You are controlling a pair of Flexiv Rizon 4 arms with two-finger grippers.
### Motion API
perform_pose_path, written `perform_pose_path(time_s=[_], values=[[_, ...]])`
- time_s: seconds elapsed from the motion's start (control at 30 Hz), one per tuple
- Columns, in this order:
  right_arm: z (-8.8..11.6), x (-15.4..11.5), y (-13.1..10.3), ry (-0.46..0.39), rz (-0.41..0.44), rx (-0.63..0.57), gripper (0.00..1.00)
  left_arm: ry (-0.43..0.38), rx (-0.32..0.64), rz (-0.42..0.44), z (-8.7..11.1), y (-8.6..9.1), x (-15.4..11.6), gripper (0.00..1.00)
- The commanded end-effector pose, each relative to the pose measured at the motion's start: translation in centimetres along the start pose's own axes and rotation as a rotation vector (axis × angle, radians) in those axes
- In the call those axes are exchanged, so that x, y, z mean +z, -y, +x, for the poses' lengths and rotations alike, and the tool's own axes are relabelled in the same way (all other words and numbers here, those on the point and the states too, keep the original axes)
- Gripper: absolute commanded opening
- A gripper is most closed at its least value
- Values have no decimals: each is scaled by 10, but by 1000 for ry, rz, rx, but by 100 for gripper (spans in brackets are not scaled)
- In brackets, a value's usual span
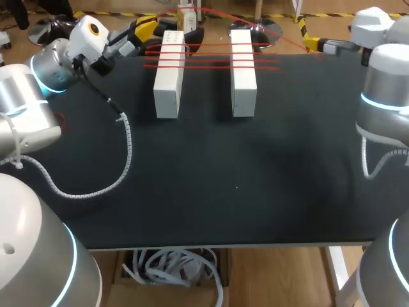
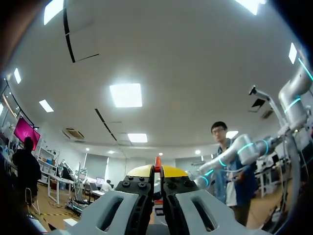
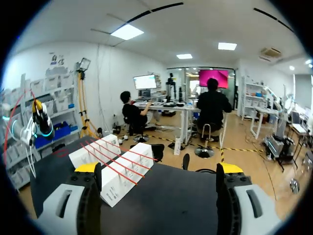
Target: Grab the tape and strap the tape.
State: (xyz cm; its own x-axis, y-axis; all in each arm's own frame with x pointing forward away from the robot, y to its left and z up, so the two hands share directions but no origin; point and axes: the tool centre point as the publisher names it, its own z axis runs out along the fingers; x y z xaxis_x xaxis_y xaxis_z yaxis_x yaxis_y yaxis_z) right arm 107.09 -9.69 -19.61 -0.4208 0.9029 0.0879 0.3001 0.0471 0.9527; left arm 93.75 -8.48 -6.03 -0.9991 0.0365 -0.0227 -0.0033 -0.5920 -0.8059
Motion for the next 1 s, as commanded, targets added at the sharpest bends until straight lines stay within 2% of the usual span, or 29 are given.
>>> perform_pose_path(time_s=[0.03,0.2,0.47,0.87,1.0], values=[[10,-45,6,234,-172,163,100,2,1,1,0,-1,0,0],[19,-70,6,360,-210,233,100,2,1,1,0,-1,0,0],[51,-102,9,460,-281,331,100,2,1,1,0,-1,0,0],[95,-133,11,488,-454,532,100,2,1,1,0,-1,0,0],[105,-138,9,464,-532,630,100,2,1,1,0,-1,0,0]])
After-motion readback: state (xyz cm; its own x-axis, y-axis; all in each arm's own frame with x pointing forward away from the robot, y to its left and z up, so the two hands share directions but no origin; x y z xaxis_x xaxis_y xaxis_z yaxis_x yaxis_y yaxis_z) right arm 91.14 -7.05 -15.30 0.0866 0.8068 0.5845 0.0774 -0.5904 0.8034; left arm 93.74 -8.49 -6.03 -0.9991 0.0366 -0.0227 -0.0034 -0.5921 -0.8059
